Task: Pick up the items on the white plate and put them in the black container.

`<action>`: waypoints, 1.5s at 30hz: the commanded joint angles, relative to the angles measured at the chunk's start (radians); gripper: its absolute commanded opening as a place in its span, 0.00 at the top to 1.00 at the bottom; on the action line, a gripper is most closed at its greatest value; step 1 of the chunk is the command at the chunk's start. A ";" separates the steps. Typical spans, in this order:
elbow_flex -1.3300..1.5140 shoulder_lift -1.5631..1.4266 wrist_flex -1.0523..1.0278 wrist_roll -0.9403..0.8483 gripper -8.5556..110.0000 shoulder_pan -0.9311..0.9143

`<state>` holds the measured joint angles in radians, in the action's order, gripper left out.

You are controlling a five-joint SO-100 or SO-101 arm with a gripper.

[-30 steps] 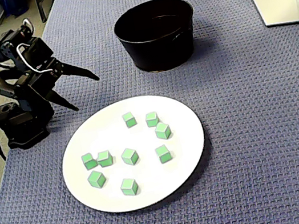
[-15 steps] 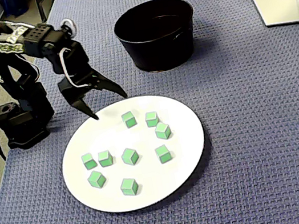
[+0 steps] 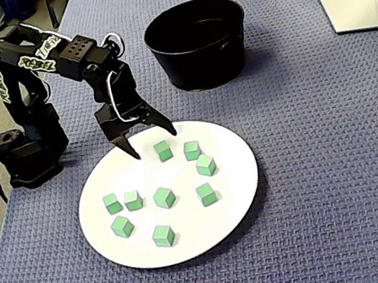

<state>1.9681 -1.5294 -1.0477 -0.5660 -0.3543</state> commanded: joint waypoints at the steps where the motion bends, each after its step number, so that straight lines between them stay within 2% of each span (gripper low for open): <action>1: -0.071 0.012 0.015 -0.015 0.68 0.005; 7: -0.103 0.052 0.018 -0.025 0.71 0.002; 21: -0.104 0.086 0.064 -0.026 0.86 0.003; 24: -0.100 0.084 0.071 -0.025 0.92 0.002; 27: -0.092 0.069 0.075 -0.020 0.93 0.000; 31: -0.094 -0.011 0.034 -0.012 0.93 -0.002; 37: -0.224 -0.328 -0.103 -0.021 0.93 -0.002; 41: -0.318 -0.514 -0.109 -0.040 0.93 0.106; 45: -0.434 -0.535 -0.106 -0.083 0.93 0.328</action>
<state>1.6598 -1.9865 -1.1505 -0.6075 -0.1856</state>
